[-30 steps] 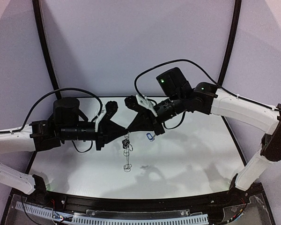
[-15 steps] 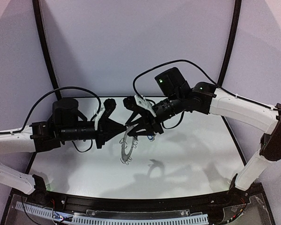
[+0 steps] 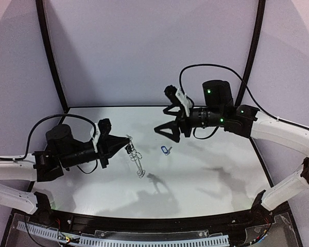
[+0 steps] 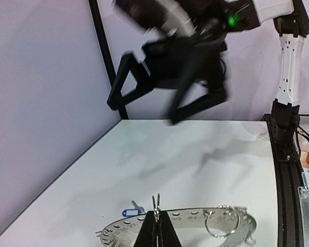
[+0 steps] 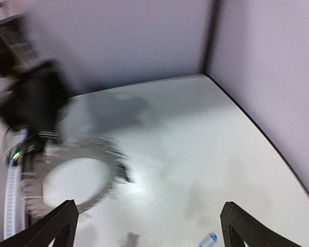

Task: Put the keys on the keyring

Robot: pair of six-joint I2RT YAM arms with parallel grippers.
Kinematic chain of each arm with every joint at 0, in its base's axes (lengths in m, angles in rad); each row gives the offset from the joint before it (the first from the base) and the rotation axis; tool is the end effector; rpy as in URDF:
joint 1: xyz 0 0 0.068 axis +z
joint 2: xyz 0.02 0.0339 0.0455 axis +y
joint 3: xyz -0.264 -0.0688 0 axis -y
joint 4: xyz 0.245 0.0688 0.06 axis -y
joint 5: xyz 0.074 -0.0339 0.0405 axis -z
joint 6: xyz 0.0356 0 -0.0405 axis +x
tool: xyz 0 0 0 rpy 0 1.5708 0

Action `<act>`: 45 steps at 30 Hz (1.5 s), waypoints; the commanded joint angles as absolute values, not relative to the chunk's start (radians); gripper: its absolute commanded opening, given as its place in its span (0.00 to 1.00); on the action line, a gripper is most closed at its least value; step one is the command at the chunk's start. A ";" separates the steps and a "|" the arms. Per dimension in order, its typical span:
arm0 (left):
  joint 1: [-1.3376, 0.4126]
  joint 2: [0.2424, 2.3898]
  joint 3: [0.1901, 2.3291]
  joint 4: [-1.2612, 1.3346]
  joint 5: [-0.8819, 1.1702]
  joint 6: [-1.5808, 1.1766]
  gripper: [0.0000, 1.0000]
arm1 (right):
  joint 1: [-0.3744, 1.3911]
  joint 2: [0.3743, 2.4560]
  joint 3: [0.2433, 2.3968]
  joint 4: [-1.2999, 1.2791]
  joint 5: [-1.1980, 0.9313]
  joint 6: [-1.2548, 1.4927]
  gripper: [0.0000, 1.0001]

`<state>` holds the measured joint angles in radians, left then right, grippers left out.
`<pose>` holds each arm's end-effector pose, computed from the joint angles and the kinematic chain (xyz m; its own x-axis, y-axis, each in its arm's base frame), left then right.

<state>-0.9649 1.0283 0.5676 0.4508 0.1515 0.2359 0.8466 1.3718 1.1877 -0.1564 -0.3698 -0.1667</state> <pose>0.1317 -0.1995 0.2833 0.2045 0.1105 -0.9726 0.8750 0.4249 0.2323 0.2028 0.2487 0.3506 -0.0649 -0.3068 -0.9495 -0.9480 0.3160 -0.0374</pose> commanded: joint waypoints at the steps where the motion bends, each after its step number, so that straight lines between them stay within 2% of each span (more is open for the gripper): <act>1: -0.960 0.947 0.538 0.553 0.105 0.278 0.01 | 0.711 1.453 1.194 -0.210 -0.210 0.172 0.98; 4: -0.961 0.905 0.527 0.552 0.054 0.285 0.01 | 0.658 1.558 1.247 -0.341 -0.240 0.205 0.98; 8: -0.961 0.849 0.567 0.379 -0.015 0.294 0.01 | 0.647 1.706 1.351 -0.485 -0.263 0.127 0.98; 12: -0.961 0.814 0.565 0.334 -0.051 0.282 0.01 | 0.647 1.823 1.447 -0.611 -0.218 0.017 0.98; 16: -0.961 0.785 0.547 0.331 -0.100 0.274 0.01 | 0.665 1.872 1.439 -0.584 -0.188 -0.070 0.95; 21: -0.961 0.785 0.541 0.319 -0.131 0.269 0.01 | 0.759 1.875 1.330 -0.412 -0.048 -0.251 0.92; 24: -0.961 0.792 0.543 0.312 -0.140 0.263 0.01 | 0.792 1.880 1.286 -0.334 0.055 -0.317 0.87; 29: -0.961 0.785 0.539 0.307 -0.146 0.252 0.01 | 0.809 1.935 1.337 -0.361 0.094 -0.327 0.76; 35: -0.961 0.775 0.537 0.295 -0.147 0.244 0.01 | 0.833 2.007 1.390 -0.406 0.146 -0.311 0.57; 45: -0.961 0.776 0.540 0.279 -0.140 0.239 0.01 | 0.842 2.058 1.417 -0.426 0.223 -0.291 0.53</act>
<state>-0.9649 0.7940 0.5468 0.2760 -0.1390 0.2514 0.8274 2.0245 1.3839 -0.4072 0.1719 -0.3012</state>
